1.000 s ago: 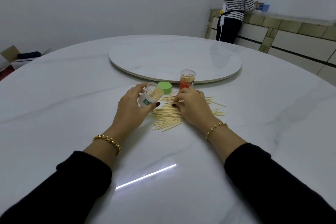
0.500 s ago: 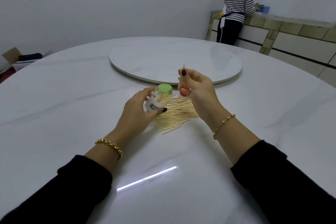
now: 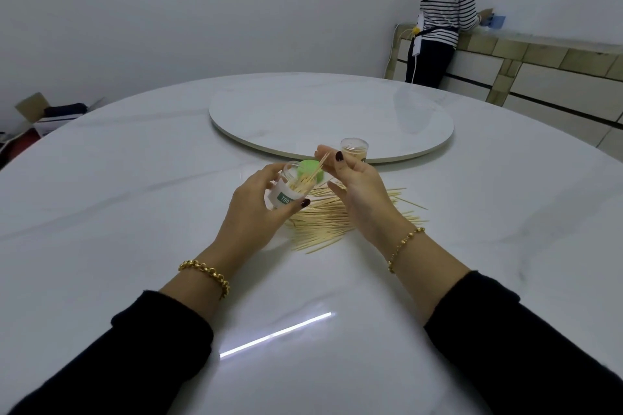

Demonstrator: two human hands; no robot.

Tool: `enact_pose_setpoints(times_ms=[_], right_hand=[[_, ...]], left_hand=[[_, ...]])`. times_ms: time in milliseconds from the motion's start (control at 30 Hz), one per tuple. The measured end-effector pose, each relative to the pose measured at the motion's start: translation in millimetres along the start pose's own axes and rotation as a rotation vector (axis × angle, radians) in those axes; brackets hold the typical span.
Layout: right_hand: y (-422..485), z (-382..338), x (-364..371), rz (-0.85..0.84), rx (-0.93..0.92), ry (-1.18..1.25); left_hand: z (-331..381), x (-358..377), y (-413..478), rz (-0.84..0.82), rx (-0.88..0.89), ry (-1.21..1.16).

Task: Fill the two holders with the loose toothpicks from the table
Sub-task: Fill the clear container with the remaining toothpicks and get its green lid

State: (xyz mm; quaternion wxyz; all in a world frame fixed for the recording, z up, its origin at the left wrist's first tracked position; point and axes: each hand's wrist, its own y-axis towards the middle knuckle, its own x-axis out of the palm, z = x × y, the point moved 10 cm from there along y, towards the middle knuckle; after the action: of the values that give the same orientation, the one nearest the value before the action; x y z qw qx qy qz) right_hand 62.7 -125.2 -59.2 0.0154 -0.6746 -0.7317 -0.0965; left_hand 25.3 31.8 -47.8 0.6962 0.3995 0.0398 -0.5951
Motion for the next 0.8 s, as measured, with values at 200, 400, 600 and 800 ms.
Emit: enact_pose_setpoints(times_ms=[200, 400, 600, 800], right_hand=[[6, -1, -2, 0.036, -0.144, -0.363], [-1, 0, 38, -0.143, -0.374, -1.051], [8, 23, 67, -0.268, -0.380, -1.294], [7, 32, 73, -0.313, -0.341, -1.348]], left_hand=[[-15, -13, 4, 0.042, -0.047, 0.001], [-38, -31, 7, 0.104, -0.117, -0.045], [-44, -39, 8, 0.127, -0.130, -0.059], [-41, -36, 9, 0.116, -0.107, -0.038]])
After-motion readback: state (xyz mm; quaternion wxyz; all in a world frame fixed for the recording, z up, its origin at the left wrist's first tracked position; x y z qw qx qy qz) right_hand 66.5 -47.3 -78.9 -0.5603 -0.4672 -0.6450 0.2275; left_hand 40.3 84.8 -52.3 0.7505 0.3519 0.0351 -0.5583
